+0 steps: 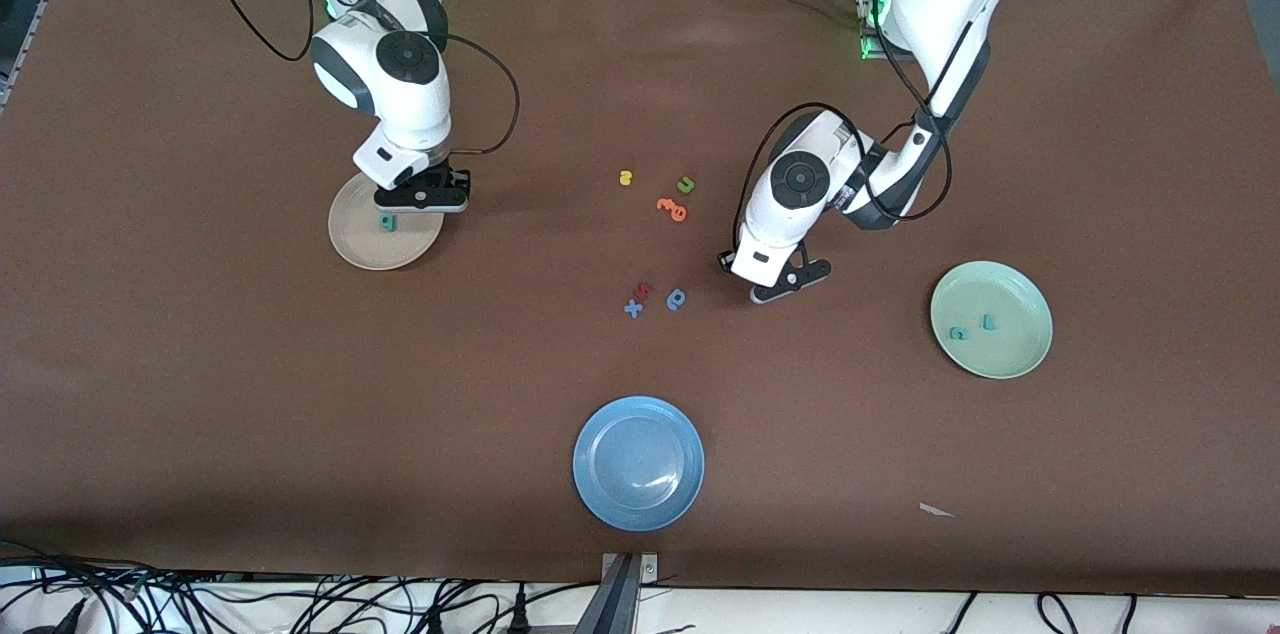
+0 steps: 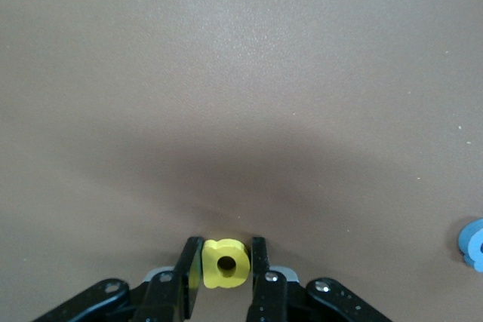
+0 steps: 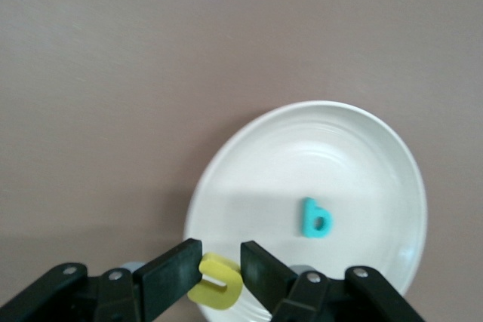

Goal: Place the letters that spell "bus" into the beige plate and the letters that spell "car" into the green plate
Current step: 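Lower the yellow letter onto the beige plate and open the right gripper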

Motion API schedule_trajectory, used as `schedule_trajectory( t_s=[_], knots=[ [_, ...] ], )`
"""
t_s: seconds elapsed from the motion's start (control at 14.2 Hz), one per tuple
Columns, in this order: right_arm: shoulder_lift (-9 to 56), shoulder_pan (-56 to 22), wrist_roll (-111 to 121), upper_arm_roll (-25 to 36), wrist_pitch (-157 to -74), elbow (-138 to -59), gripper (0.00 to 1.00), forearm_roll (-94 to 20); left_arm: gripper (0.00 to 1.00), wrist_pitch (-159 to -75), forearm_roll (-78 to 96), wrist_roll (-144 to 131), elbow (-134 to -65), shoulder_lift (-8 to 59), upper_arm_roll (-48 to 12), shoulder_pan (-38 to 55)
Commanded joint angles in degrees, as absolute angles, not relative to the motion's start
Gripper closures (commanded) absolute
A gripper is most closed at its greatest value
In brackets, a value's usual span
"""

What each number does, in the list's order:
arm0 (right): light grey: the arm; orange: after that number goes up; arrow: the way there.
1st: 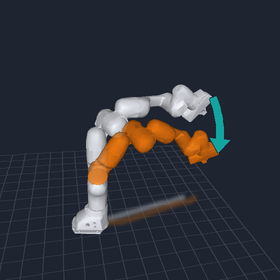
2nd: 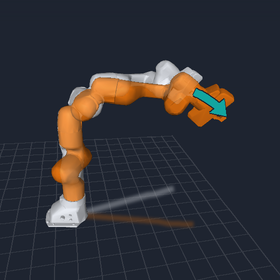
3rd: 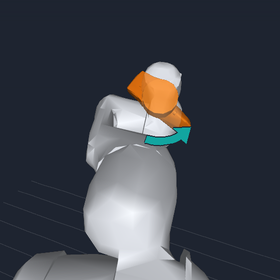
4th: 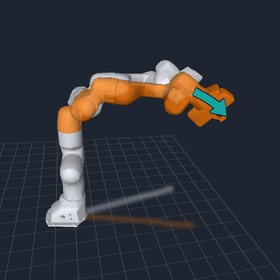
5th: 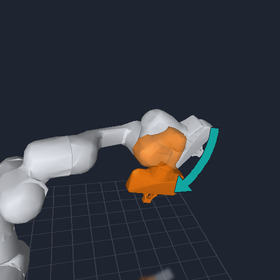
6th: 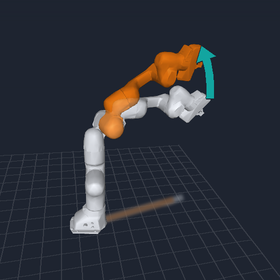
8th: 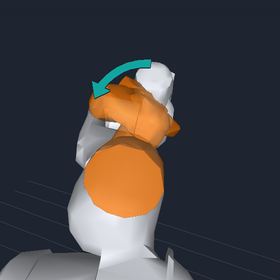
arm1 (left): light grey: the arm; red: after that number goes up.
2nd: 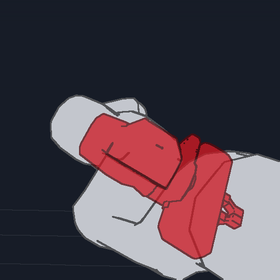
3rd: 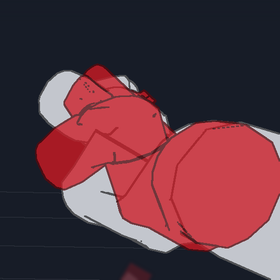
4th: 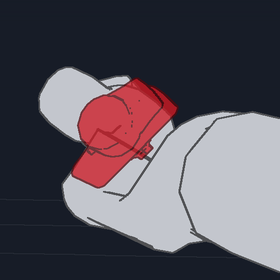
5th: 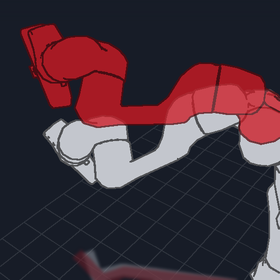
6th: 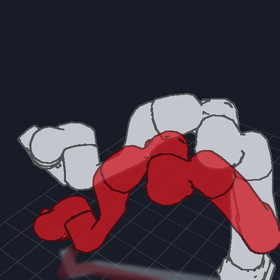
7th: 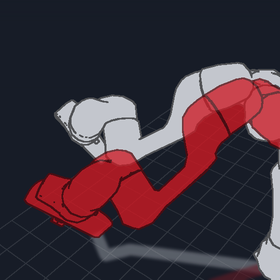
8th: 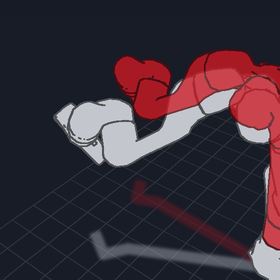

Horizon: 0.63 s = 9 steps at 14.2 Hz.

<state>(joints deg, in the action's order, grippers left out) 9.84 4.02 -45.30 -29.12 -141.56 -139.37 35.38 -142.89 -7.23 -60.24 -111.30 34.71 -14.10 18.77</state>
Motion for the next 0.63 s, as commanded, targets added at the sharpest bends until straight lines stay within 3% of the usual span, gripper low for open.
schedule_trajectory(
  t_s=[0.0,0.07,0.21,0.28,0.42,0.56],
  knots=[
    [8.17,6.67,-40.18,-29.71,-140.19,-140.54,0.86,33.93,0.72,-143.35,-9.05,-61.26,-111.71,35.16,-13.36,19.34],
    [8.26,6.85,-40.08,-29.71,-140.19,-140.54,0.82,33.93,0.74,-143.35,-9.05,-61.0,-111.71,35.16,-13.36,19.34],
    [8.35,6.86,-40.08,-29.71,-140.19,-140.54,0.64,33.84,0.77,-143.17,-9.05,-60.56,-111.71,35.16,-13.36,19.16],
    [8.44,6.86,-40.17,-29.71,-140.19,-140.54,0.5,33.84,0.78,-142.91,-9.05,-60.56,-111.71,35.07,-13.36,19.16],
    [8.44,6.86,-40.25,-29.79,-140.1,-140.54,0.36,33.84,0.8,-142.65,-9.05,-60.38,-111.45,34.98,-13.36,18.99],
    [8.53,6.86,-40.34,-29.79,-140.1,-140.54,0.33,33.31,0.81,-142.56,-9.05,-60.47,-111.27,34.89,-13.36,18.9]
  ],
)
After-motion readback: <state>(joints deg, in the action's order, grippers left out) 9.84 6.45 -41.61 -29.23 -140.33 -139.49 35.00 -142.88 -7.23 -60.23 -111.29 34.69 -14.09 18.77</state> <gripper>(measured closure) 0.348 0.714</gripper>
